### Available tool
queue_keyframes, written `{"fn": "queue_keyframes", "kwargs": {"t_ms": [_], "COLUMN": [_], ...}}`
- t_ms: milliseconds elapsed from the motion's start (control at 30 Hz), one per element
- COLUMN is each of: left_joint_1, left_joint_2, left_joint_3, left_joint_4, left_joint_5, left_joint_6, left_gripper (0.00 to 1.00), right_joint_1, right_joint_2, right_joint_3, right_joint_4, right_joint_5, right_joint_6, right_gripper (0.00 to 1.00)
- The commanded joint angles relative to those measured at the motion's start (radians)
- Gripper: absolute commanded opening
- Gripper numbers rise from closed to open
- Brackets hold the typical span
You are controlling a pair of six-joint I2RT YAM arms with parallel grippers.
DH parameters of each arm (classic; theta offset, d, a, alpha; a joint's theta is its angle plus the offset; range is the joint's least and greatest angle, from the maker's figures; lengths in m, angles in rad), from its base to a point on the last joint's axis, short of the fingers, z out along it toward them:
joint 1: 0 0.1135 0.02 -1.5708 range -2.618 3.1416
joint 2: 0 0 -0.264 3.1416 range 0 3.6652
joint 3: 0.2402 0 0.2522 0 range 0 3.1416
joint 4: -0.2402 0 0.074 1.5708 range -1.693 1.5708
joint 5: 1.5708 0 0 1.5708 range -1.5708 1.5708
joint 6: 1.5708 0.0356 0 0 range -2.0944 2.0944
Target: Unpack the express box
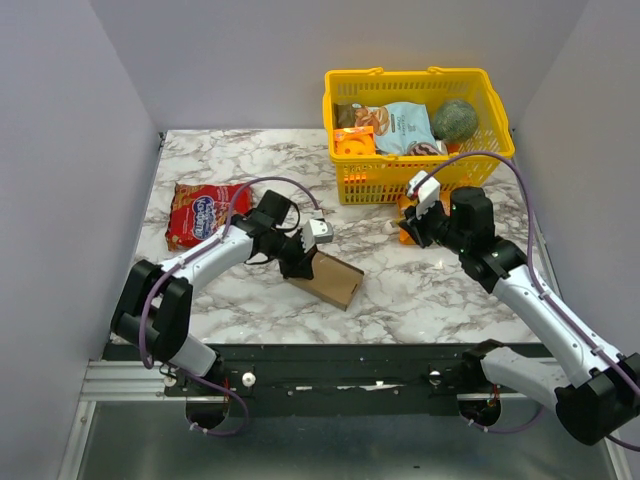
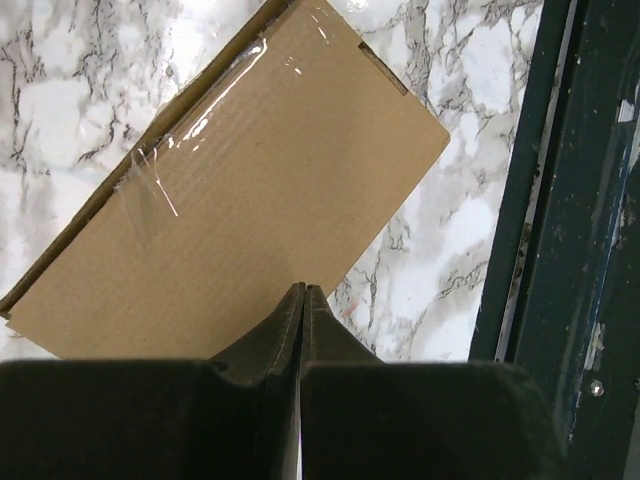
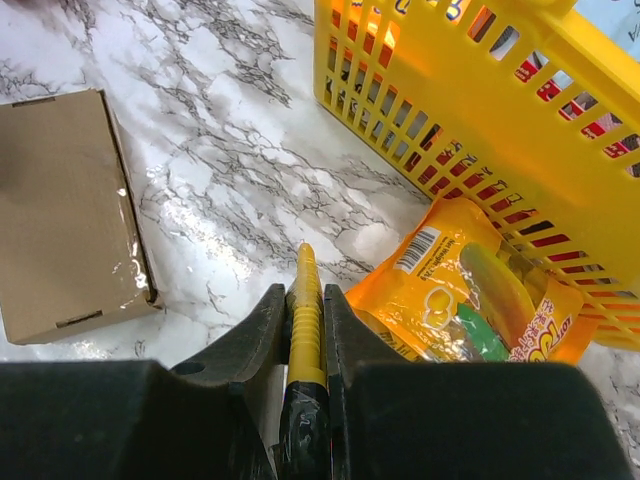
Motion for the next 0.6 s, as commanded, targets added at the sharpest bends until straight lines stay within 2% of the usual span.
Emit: {"fn": "queue_keyframes", "kwargs": {"t_ms": [0,167,400,567], "left_joint_1": [-0.015,-0.045,-0.061,-0.065], "left_joint_2": [0.015,0.056,0.075,0.014], "left_joint_3": [0.004,0.015,0.012,-0.069], "left_joint_4": [-0.037,-0.087,-0.141,-0.149], "left_joint_5": [0.043,0.006,-0.020,-0.049], "left_joint_6": [0.124,0.276,0.357,0.411], "left_gripper": [0.13,0.13,0.11,0.10], "right_joint_1": [-0.006,-0.006,-0.006,-0.005], "right_joint_2": [0.009,0.013,0.010,0.010], "right_joint_3": [0.010,0.011,0.005,0.001], "right_joint_4": [0.019,0.017,0.014,0.014], "right_joint_5": [-0.021,-0.020,-0.017,-0.018], "right_joint_6": [-0.004,-0.006,-0.007,-0.007], "right_gripper": [0.00,0.00,0.00,0.00]}}
